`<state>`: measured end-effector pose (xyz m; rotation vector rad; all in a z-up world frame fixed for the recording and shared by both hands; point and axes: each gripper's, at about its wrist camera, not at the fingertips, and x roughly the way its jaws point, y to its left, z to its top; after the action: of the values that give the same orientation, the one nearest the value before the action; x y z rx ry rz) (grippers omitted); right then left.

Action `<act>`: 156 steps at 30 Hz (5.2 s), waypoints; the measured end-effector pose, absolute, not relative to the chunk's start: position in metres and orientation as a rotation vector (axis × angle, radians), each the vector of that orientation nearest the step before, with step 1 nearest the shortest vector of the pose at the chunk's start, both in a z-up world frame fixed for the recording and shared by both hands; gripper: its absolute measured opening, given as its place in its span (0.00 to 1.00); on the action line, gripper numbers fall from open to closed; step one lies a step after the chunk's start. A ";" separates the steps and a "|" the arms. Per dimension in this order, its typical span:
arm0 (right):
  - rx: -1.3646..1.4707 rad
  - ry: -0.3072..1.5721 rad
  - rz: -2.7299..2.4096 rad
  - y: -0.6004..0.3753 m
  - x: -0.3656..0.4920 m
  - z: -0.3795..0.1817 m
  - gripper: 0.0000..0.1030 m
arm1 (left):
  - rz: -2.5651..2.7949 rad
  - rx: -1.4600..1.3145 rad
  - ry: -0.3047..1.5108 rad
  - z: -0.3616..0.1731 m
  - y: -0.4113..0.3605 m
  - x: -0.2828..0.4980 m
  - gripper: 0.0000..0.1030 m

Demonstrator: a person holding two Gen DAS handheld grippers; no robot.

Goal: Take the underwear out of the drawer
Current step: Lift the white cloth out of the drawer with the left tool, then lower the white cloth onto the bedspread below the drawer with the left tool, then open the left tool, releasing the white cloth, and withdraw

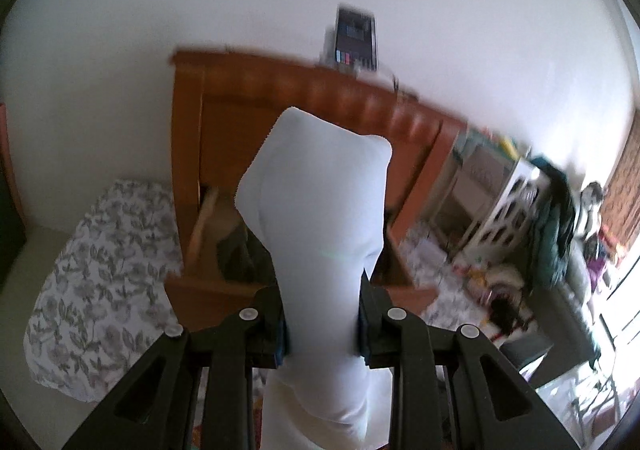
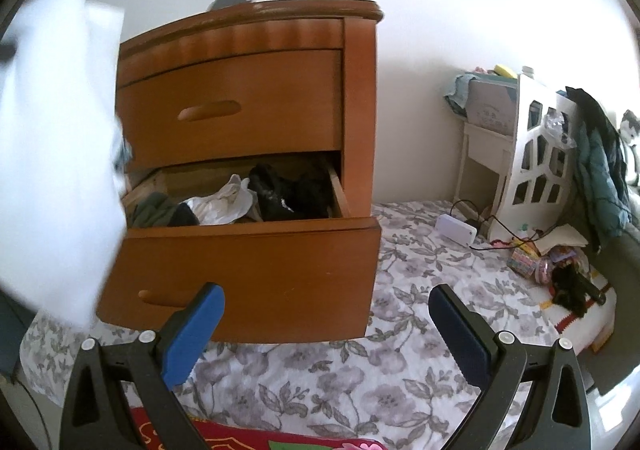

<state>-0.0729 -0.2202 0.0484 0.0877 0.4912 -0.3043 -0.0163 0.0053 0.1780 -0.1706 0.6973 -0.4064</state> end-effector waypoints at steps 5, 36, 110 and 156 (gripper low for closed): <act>0.122 0.483 -0.315 -0.227 -0.075 0.049 1.00 | -0.396 -0.141 0.807 0.128 -0.012 -0.014 0.28; 0.122 0.476 -0.313 -0.228 -0.077 0.049 1.00 | -0.459 -0.008 1.050 0.035 -0.048 -0.032 0.30; 0.128 0.493 -0.306 -0.229 -0.076 0.047 1.00 | -0.439 0.010 1.004 0.018 -0.029 0.012 0.70; 0.095 0.559 -0.246 -0.224 -0.064 0.041 1.00 | -0.312 -0.183 0.628 0.105 0.025 0.040 1.00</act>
<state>-0.0639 -0.2241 0.0408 0.0952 0.5595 -0.2462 0.0402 0.0250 0.1046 -0.1831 0.6284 -0.3118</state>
